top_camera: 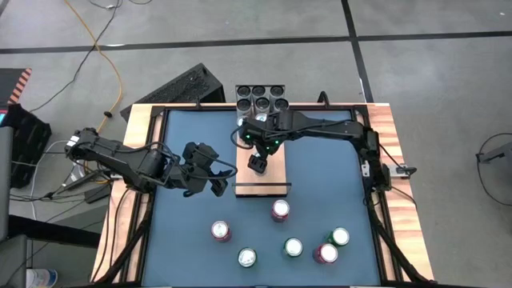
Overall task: Place canned beverage on shelf
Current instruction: Put the blue soda can on the shelf aligned with the other blue soda cans
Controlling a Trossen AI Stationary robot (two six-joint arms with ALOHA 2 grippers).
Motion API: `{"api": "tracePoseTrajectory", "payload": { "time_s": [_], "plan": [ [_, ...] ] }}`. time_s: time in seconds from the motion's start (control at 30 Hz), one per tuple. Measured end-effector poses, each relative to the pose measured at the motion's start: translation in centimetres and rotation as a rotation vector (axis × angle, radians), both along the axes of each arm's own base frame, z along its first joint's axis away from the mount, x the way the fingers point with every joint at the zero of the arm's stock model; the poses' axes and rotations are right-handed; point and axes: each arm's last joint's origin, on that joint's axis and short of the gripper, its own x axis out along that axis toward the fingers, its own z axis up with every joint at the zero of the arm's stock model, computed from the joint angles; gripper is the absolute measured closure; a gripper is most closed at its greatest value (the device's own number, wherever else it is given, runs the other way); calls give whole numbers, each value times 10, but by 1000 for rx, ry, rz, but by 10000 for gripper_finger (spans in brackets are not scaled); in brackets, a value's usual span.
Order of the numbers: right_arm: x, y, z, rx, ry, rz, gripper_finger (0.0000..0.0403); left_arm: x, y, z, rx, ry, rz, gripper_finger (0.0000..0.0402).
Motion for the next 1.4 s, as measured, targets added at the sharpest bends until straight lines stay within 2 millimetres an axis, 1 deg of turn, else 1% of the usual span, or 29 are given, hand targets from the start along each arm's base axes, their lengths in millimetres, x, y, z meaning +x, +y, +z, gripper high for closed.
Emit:
{"api": "tracePoseTrajectory", "payload": {
  "time_s": [0.27, 0.4, 0.53, 0.63, 0.77, 0.9, 1.03, 1.23, 1.4],
  "plan": [
    [0, -3, 0, 3, -7, -15, 63, 0, 0, 0, 0, 0, 0, 72],
    [0, -2, 0, 4, -2, -13, 71, 0, 0, 0, 0, 0, 0, 72],
    [6, -1, -13, 10, 38, -10, 71, 0, 0, 0, 0, 0, 0, 72],
    [12, 1, -29, 19, 92, -2, 70, 0, 0, 0, 0, 0, 0, 72],
    [15, 2, -43, 27, 157, 2, 73, 0, 0, 0, 0, 1, 0, 72],
    [13, 3, -44, 31, 184, 2, 83, 0, 0, 0, 1, 2, 0, 72],
    [12, 3, -42, 27, 179, 1, 113, 0, 0, 0, 1, 3, 0, 72],
    [12, 3, -42, 18, 184, 36, 190, 0, 0, -1, 5, 9, -1, 72],
    [10, 3, -40, -17, 193, 118, 190, 0, 0, -1, 5, 9, -1, 72]
  ]
}}
